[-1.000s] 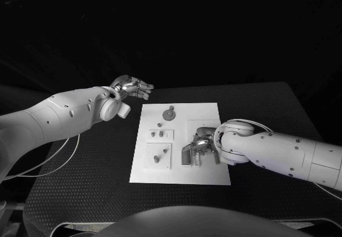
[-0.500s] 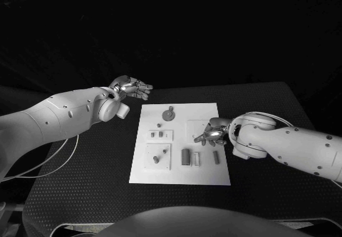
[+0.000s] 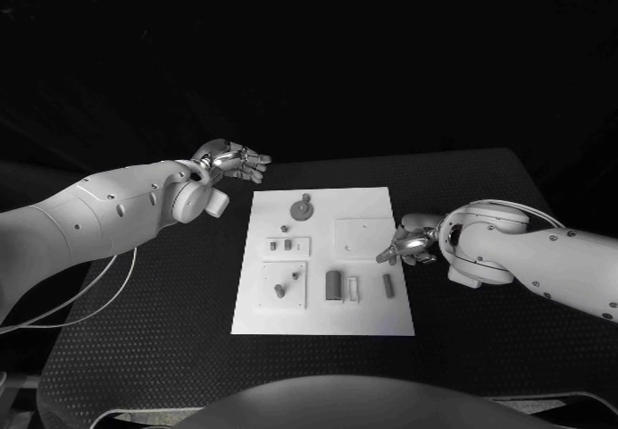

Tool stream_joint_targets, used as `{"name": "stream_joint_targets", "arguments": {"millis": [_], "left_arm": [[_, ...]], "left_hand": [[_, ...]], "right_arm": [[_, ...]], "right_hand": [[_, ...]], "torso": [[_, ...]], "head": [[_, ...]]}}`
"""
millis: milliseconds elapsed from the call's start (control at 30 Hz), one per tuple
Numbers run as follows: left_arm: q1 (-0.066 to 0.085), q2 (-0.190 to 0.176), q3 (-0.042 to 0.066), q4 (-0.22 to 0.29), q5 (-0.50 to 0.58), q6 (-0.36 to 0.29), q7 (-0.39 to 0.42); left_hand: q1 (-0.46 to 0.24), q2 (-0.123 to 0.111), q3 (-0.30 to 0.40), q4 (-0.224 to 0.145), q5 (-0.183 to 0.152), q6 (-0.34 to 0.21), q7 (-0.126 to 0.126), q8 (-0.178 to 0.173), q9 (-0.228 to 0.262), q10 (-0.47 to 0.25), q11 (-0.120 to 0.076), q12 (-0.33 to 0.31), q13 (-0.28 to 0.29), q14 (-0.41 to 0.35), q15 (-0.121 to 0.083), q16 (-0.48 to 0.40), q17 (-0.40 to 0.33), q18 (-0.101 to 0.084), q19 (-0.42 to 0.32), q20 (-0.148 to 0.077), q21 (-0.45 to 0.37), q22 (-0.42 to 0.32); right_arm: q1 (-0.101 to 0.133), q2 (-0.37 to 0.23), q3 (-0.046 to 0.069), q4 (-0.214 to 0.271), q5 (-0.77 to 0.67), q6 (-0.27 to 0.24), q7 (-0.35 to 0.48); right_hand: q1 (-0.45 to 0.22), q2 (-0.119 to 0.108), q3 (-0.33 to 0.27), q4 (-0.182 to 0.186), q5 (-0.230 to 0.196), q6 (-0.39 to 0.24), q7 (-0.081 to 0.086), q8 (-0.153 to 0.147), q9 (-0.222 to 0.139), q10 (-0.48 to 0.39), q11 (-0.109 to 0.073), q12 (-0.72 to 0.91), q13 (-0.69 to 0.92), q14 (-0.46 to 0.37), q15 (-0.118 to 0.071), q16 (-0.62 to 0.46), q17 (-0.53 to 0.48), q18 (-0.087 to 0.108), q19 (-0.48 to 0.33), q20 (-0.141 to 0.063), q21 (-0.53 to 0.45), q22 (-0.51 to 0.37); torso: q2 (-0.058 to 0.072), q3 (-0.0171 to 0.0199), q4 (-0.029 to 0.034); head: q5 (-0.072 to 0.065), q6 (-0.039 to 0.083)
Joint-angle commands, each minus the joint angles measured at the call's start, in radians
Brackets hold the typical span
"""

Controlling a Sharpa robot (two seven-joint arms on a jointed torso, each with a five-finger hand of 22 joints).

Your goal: Assemble the parts on the task board

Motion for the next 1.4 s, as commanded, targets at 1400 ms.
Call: {"name": "stream_joint_targets", "arguments": {"millis": [1400], "left_arm": [[0.001, -0.002, -0.002, 0.009, -0.011, 0.014, -0.010]], "left_hand": [[-0.015, 0.002, 0.003, 0.000, -0.002, -0.004, -0.002, -0.002, -0.001, -0.001, 0.001, 0.005, -0.002, 0.009, 0.002, -0.007, 0.005, 0.019, 0.001, 0.000, 0.003, 0.003]], "right_arm": [[-0.065, 0.072, -0.014, -0.074, -0.165, 0.179, -0.039]], "right_hand": [[-0.025, 0.065, -0.006, 0.023, 0.004, 0.013, -0.008, 0.005, 0.022, -0.001, -0.006, 0.027, 0.002, -0.012, -0.006, 0.032, 0.005, 0.077, -0.002, -0.002, 0.023, 0.019]], "torso": [[0.002, -0.0029, 0.0015]], "head": [[-0.008, 0.001]]}}
